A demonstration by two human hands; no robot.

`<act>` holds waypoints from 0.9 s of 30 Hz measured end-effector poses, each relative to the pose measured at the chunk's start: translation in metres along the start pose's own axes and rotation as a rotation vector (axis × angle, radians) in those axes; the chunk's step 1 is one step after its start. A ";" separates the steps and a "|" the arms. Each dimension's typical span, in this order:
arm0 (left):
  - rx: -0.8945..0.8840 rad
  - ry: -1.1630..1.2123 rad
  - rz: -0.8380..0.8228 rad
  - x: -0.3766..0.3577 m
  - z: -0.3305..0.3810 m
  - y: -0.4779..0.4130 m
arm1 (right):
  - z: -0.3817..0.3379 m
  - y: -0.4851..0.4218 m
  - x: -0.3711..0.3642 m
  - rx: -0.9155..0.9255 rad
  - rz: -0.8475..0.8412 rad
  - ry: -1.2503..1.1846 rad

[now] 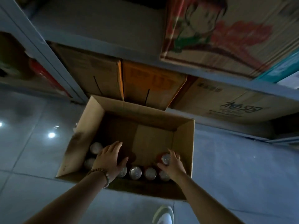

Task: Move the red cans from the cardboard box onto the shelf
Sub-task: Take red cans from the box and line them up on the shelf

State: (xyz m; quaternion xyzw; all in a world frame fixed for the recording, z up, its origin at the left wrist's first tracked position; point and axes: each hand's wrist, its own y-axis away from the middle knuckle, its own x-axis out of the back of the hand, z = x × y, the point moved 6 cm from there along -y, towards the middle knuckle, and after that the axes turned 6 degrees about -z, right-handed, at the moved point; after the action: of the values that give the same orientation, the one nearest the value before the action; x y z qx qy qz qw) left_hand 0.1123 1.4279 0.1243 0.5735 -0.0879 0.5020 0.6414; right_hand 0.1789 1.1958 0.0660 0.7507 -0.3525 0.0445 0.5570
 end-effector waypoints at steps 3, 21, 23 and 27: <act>0.000 0.004 0.004 -0.028 -0.015 -0.030 | 0.022 -0.045 -0.024 -0.094 -0.040 -0.162; -0.263 0.198 0.080 0.027 0.054 0.014 | -0.097 0.080 0.055 0.383 0.143 -0.312; -0.333 0.252 0.186 0.079 0.080 0.046 | -0.137 0.140 0.094 0.463 0.132 -0.402; -0.497 0.515 0.303 0.203 0.135 0.125 | -0.201 0.256 0.182 0.598 0.149 -0.563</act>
State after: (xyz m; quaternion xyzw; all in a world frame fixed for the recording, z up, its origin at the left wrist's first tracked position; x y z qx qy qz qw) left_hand 0.1797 1.4067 0.3895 0.2365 -0.1268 0.6820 0.6803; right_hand 0.2321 1.2493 0.4316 0.8346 -0.5160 -0.0219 0.1918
